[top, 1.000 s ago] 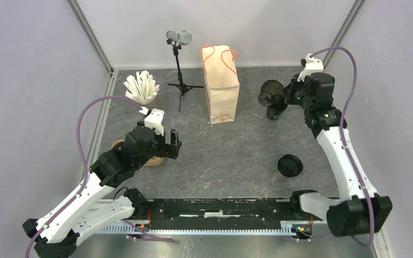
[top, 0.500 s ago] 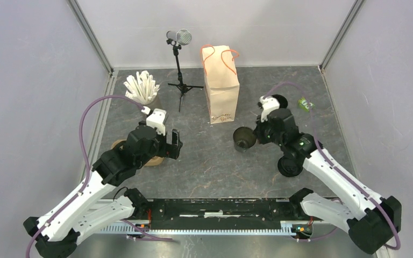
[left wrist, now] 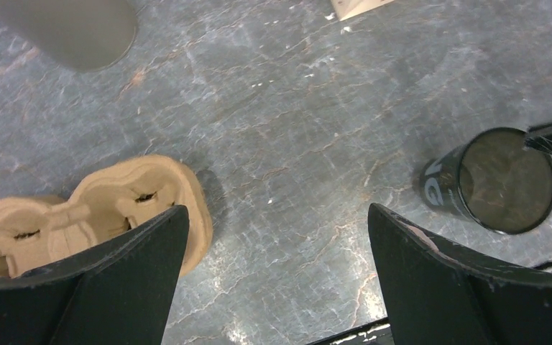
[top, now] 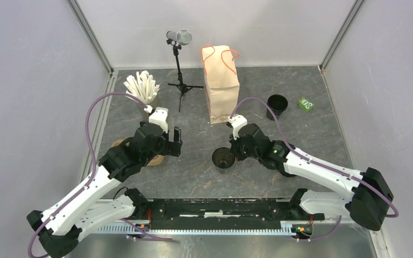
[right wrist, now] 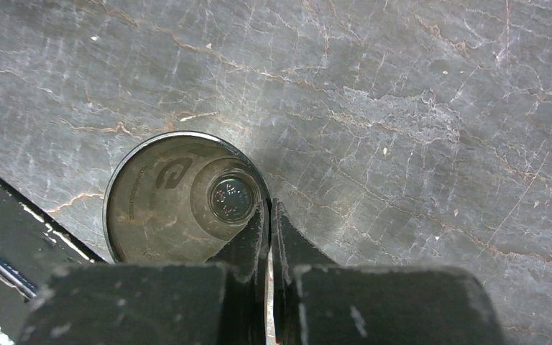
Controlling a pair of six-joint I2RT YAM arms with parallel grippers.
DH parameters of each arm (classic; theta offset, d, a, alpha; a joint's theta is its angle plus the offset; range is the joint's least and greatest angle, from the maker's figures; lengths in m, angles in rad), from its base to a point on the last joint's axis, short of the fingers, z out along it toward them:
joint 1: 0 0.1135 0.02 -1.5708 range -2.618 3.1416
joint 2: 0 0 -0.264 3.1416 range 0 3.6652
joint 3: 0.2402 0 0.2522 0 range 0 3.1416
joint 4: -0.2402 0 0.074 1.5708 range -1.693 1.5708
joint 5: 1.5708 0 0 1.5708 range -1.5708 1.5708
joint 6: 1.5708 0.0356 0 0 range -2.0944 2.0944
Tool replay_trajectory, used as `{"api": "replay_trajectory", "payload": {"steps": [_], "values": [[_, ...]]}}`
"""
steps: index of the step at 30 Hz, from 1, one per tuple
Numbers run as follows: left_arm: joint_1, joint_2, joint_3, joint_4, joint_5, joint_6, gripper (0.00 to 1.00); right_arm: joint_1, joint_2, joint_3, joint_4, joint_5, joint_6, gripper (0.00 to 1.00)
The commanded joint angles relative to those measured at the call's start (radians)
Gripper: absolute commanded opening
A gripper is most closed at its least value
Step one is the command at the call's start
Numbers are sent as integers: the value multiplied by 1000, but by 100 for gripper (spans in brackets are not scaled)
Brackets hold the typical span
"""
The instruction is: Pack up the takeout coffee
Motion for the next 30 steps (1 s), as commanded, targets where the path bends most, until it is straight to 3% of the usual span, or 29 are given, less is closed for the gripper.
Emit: {"api": "replay_trajectory", "payload": {"steps": [1,9,14,16,19,20,25,30], "values": [[1,59,44,-55,-155,-137,100,12,19,0,56,29,17,3],[38,171,67,-115,-249,-342,100,15,10,2,55,26,-4,30],[155,176,70,-179,-253,-505,99,16,-49,8,53,27,-30,39],[234,146,57,-201,-229,-577,95,15,-79,4,55,25,-50,45],[342,85,40,-244,-207,-689,87,16,-136,-24,88,5,-83,59],[368,69,35,-252,-210,-724,87,15,-158,-35,108,-3,-92,69],[417,44,-5,-279,-288,-889,87,16,-225,-68,143,-10,-122,98],[484,141,46,-344,-321,-931,90,15,-271,-97,154,34,-141,98]]}}
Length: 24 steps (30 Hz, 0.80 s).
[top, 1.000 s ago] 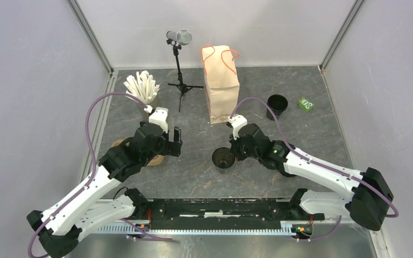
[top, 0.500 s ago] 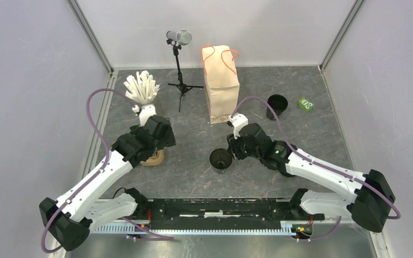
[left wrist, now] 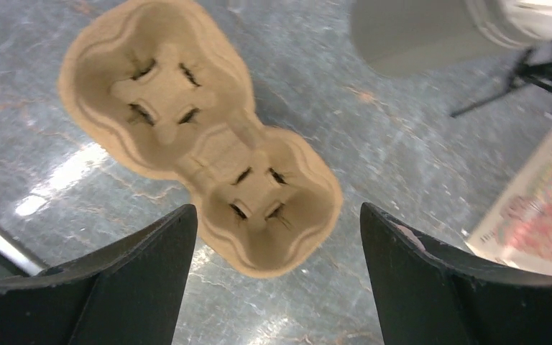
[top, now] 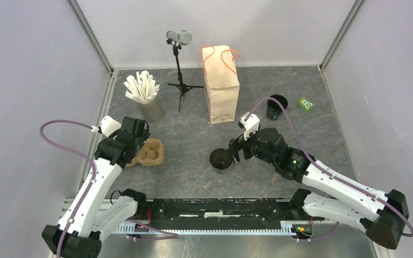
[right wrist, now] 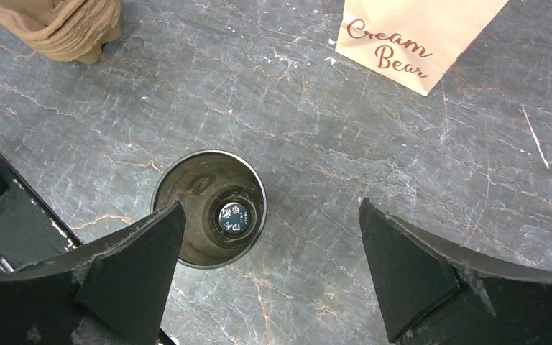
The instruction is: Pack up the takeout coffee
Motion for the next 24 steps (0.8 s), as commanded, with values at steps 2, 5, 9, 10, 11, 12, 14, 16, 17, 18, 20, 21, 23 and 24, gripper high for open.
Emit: {"api": "replay_trajectory", "payload": {"steps": [2,5,9,10,11,12,14,16,17,18,20,21,23,24], "values": [[70,132,80,-147,-105,-227,90,7,-62,-33,64,37,-38,98],[105,206,132,-265,-111,-343,88,7,-85,-41,66,46,-48,98],[149,242,144,-272,-61,-409,68,8,-100,-59,82,49,-50,98],[155,247,144,-263,-46,-413,67,8,-101,-61,83,48,-50,98],[161,248,142,-251,-38,-414,67,7,-99,-65,83,46,-50,98],[165,249,142,-243,-33,-416,66,7,-97,-68,86,48,-51,98],[169,250,137,-232,-28,-419,67,7,-90,-77,92,56,-54,98],[168,249,131,-225,-22,-422,67,8,-75,-79,91,76,-43,98],[169,247,127,-226,-20,-426,67,7,-68,-78,88,84,-32,98],[170,245,126,-228,-18,-428,67,7,-57,-76,81,86,-20,98],[170,236,119,-222,-5,-423,68,7,-42,-76,69,89,-2,98],[169,229,118,-212,4,-411,68,7,-37,-76,66,101,5,98],[170,220,123,-198,22,-381,70,7,-29,-79,59,142,24,98],[170,216,129,-194,31,-363,71,7,-27,-81,56,173,36,98]]}}
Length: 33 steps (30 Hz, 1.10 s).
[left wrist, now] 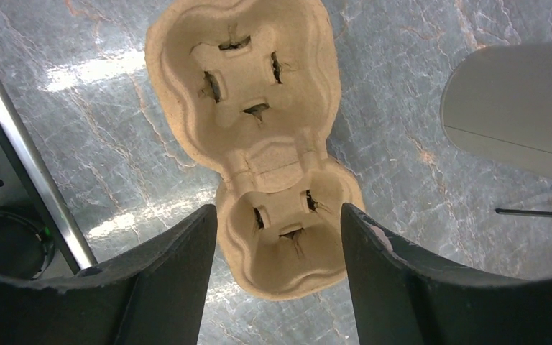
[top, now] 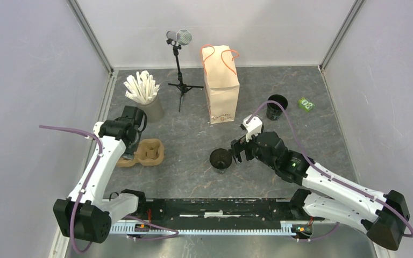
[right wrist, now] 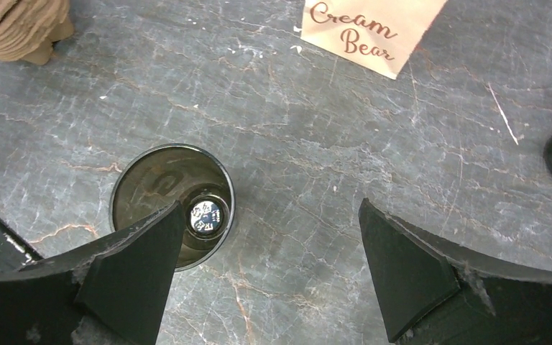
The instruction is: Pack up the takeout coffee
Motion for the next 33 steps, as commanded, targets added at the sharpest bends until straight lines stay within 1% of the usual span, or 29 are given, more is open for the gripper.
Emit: {"api": "replay_trajectory", "payload": {"steps": [1,2,4,6,7,9,11,12,13,14,16,18,19,20,22,26,28,30,33], "values": [[6,-35,30,45,29,35,72,4,14,-5,7,141,82,98],[5,-45,31,64,45,69,73,4,21,-2,-17,234,136,98],[6,-70,24,134,101,163,76,4,43,19,-131,416,320,98],[5,-104,8,232,197,326,82,4,71,72,-322,538,505,98],[5,-122,-5,308,253,414,87,4,88,98,-410,586,606,98],[5,-170,-50,449,388,614,94,5,120,146,-598,671,757,98],[4,-242,-110,563,495,719,99,4,138,174,-728,715,871,98],[5,-270,-139,615,557,759,100,4,142,174,-774,732,919,98],[5,-308,-162,658,649,794,100,4,142,170,-812,748,956,98],[5,-335,-177,687,710,818,100,2,136,163,-828,764,967,97],[5,-368,-189,721,808,862,100,3,118,139,-834,780,974,91],[5,-375,-179,717,885,926,100,-3,100,109,-821,792,971,80],[4,-371,-170,708,922,959,100,-7,97,94,-797,793,945,75],[3,-365,-164,696,947,982,100,-20,98,78,-775,792,910,67],[3,-351,-162,687,1005,1019,98,-53,110,56,-762,787,896,56],[-9,-314,-181,696,1128,1077,97,-114,152,35,-756,765,884,50],[-19,-293,-184,680,1162,1121,97,-128,161,24,-747,764,883,50],[-47,-279,-181,657,1141,1158,96,-142,163,3,-708,750,855,50],[-92,-277,-195,663,1079,1172,97,-177,148,-35,-606,681,756,48]]}}
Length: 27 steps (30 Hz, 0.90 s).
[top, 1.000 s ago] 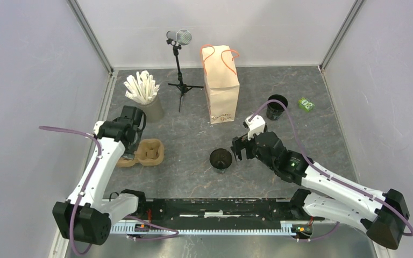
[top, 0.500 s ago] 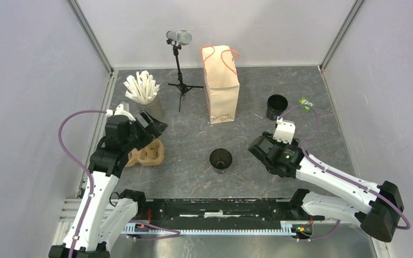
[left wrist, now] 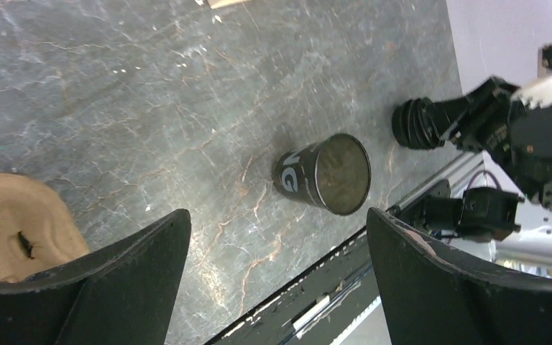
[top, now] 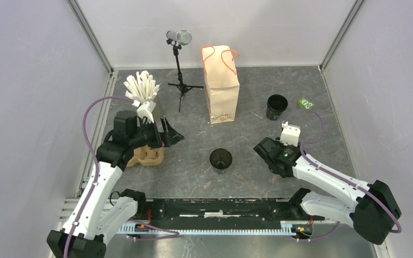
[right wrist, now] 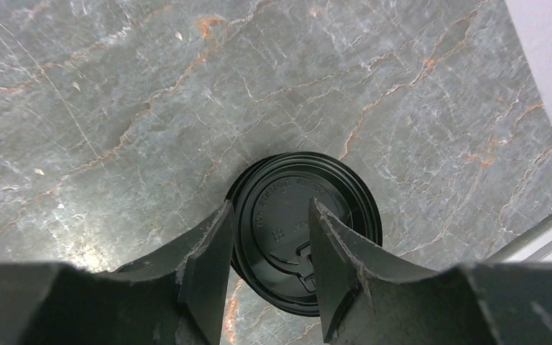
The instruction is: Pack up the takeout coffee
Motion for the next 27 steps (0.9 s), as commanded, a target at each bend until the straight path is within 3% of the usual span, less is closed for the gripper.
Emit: {"api": "replay_trajectory", "payload": {"steps": [1,27], "values": [[-47,-1,-21,28,6,112,98,-43,-19,-45,137,-67,-103,47],[-47,-42,-46,18,-104,120,100,-59,-55,-95,185,-149,-112,31]]}}
